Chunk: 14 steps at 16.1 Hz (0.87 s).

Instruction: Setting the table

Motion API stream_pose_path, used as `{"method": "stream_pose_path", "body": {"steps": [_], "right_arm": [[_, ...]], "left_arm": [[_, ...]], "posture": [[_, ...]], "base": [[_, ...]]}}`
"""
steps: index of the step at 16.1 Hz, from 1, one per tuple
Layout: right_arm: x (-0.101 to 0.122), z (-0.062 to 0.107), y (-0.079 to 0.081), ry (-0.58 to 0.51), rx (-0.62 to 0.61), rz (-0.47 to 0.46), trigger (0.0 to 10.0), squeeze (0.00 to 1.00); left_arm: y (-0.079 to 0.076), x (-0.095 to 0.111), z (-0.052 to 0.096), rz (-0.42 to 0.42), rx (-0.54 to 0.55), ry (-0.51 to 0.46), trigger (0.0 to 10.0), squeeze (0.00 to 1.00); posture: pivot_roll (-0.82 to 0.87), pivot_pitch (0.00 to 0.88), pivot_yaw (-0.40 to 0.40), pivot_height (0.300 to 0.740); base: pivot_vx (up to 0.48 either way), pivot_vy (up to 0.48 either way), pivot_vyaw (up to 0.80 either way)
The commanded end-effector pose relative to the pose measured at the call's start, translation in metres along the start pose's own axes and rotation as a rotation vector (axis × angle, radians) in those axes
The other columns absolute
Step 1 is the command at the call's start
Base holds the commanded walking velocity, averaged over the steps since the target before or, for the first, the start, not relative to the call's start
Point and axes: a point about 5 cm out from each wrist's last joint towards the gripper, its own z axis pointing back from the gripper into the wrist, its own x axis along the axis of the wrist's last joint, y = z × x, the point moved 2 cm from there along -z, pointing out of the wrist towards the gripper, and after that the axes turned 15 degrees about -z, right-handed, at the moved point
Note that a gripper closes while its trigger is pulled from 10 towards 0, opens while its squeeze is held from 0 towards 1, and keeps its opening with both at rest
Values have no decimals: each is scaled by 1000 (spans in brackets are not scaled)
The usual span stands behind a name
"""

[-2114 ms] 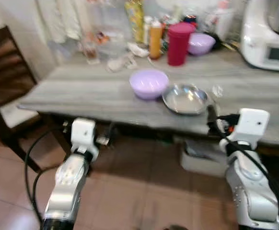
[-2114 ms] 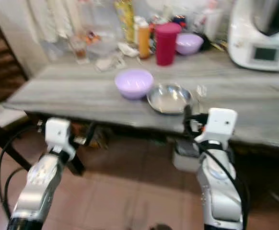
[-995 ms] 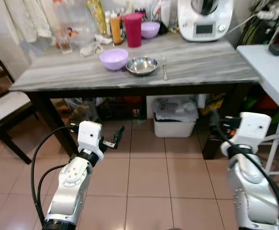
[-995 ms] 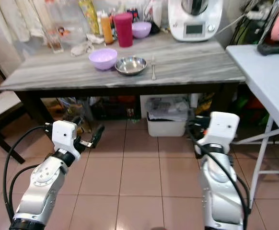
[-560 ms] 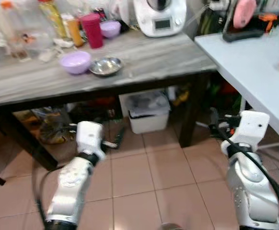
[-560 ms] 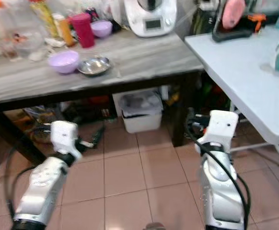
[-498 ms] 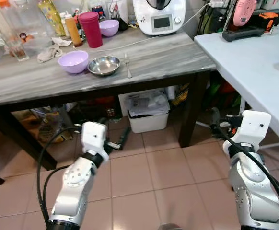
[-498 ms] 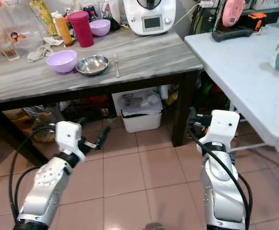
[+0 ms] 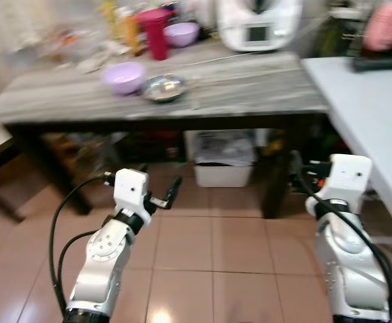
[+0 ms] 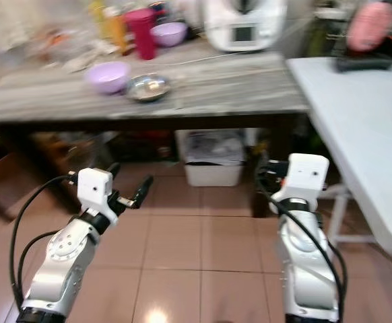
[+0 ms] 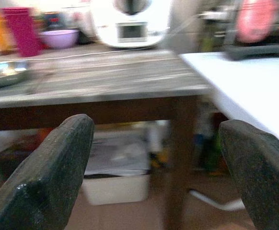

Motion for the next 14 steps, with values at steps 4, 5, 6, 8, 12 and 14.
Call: {"method": "stream_pose_path", "body": {"steps": [4, 5, 6, 8, 12, 14], "right_arm": [[1, 0, 0, -4, 1, 7, 10000, 0], [1, 1, -1, -5, -2, 9, 10000, 0], [1, 2, -2, -6, -4, 8, 10000, 0], [-2, 4, -1, 3, -6, -19, 10000, 0], [-4, 5, 0, 10, -6, -28, 10000, 0], [-4, 5, -1, 5, -6, -20, 10000, 0]], "left_arm": [[2, 12, -3, 10, 4, -27, 10000, 0], [2, 13, -2, 14, 4, -31, 10000, 0], [2, 12, 0, 15, 3, -28, 10000, 0], [2, 9, 1, 14, 0, -15, 10000, 0], [1, 9, 1, 14, -5, -10, 10000, 0], [2, 8, 1, 13, -7, -9, 10000, 0]], "posture": [[-322, 71, 74, 740], [-323, 70, 75, 740], [-323, 71, 76, 740], [-323, 70, 77, 740], [-323, 71, 78, 740], [-321, 69, 80, 740]], "base": [[0, -277, 108], [0, -274, 0], [0, -277, 0], [0, -276, 0], [0, -275, -452], [0, -276, 0]]}}
